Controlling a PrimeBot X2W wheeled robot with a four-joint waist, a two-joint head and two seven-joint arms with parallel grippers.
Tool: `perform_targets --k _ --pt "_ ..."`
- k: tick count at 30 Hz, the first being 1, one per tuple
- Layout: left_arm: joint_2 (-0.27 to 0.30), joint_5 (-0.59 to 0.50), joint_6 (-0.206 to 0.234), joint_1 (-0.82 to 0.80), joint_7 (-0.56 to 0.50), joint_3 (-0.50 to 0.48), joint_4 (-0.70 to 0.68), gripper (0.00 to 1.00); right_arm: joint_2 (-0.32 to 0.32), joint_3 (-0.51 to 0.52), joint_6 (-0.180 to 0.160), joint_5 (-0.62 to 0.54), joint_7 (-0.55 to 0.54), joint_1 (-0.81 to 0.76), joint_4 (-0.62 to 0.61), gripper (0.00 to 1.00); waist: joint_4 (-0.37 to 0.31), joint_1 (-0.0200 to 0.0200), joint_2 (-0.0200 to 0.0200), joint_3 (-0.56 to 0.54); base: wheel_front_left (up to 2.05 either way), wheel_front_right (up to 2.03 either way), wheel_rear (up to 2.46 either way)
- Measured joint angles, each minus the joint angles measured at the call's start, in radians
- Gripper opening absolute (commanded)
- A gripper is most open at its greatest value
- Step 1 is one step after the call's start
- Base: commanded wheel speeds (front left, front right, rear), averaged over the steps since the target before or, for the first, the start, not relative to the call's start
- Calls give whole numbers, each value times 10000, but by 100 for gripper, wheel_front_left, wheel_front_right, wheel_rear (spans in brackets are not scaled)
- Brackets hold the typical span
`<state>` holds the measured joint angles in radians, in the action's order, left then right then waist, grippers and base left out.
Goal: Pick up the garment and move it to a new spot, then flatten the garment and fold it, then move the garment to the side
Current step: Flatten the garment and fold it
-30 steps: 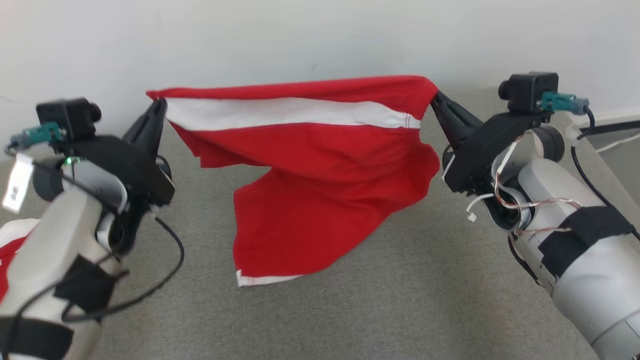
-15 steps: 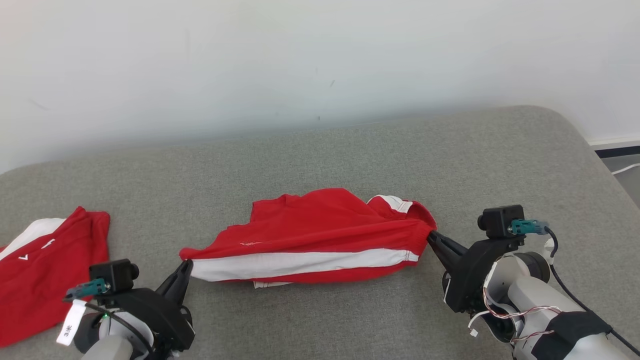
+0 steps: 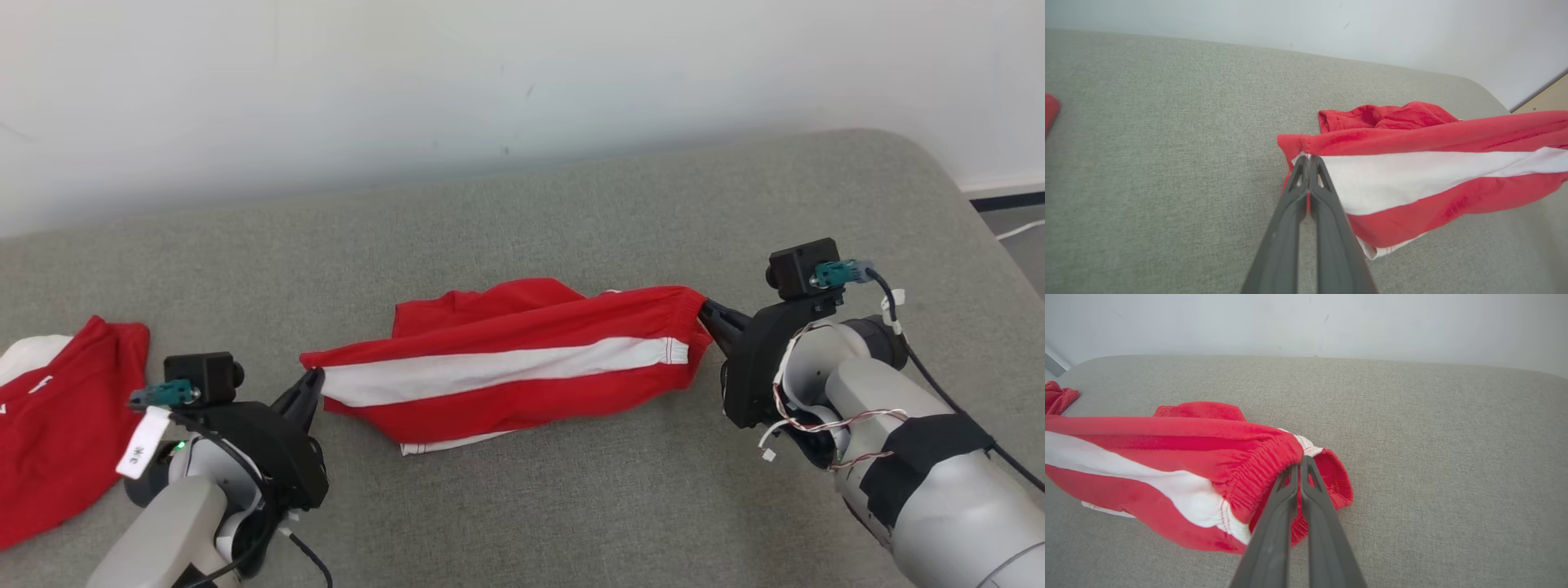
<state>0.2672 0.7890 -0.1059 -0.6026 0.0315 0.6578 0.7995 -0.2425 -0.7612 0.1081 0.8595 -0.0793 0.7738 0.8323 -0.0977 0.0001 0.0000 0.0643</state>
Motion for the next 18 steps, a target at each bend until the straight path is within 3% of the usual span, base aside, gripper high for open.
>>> perform_targets --k 2,3,4,5,6,18 --pt "-92 -117 -2 -33 -4 69 169 0 144 -23 -27 -2 4 4 163 48 0 0 1 139 0 0 0" --pt "-128 -130 2 -33 -4 75 309 0 215 -56 -27 -8 13 22 261 48 1 1 1 196 0 0 0" --pt "-130 -130 12 -34 4 63 403 20 265 -90 -23 -15 17 57 376 100 2 1 2 244 0 0 0" --pt "-132 -130 58 -43 52 50 499 42 284 -104 -23 -58 58 95 460 100 3 1 2 278 0 0 0" --pt "-140 -128 94 -61 104 23 606 100 290 -100 -23 -82 104 146 558 100 5 1 2 293 0 0 0" --pt "-259 -73 443 655 1515 -305 587 100 -77 541 -257 111 1457 -590 871 100 -68 0 0 -67 0 0 0"
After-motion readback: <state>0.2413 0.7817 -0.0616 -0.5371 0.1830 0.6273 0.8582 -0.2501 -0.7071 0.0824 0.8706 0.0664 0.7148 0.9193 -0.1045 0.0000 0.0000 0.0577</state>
